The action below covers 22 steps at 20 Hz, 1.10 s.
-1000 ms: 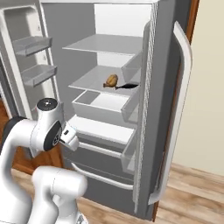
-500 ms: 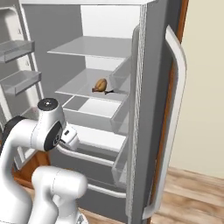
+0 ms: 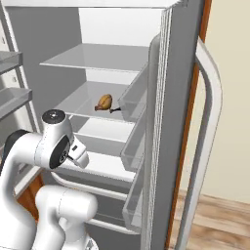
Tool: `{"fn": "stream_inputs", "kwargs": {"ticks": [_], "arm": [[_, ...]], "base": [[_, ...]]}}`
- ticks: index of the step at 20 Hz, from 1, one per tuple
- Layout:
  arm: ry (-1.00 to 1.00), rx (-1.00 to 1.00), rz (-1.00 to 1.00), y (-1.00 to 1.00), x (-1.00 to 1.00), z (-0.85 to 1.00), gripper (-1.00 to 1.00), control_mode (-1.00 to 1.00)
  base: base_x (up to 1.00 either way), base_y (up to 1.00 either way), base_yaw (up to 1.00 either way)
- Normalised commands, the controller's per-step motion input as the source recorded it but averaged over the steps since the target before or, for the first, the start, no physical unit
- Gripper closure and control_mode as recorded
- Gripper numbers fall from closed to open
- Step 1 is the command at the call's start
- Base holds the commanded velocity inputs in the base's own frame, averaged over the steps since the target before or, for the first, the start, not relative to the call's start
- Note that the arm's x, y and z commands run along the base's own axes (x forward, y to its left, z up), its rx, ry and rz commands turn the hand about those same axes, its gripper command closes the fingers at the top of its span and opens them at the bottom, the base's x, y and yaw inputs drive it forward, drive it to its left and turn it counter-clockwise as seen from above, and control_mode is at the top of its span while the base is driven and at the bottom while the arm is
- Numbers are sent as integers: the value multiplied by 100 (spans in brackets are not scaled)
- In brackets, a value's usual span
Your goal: Gather the onion and eggplant from the fridge and place them on a tray on the dining counter. Then gather the fish and chicken drumstick from the fridge and place them on the other tray.
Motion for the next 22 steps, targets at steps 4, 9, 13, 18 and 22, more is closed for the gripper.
{"fn": "stream_inputs", "kwargs": {"ticks": [4,9,13,18,22], "arm": [[0,0,0,0,0,0,-100,100],[0,0,0,0,0,0,-100,100],[0,0,0,0,0,0,-100,100],[-4,-12,-1,0,0,0,-100,-100],[-9,-23,0,0,0,6,-100,-100]], "base": [[37,36,-15],[35,33,-15],[14,13,-7],[1,0,-1],[0,0,0]]}}
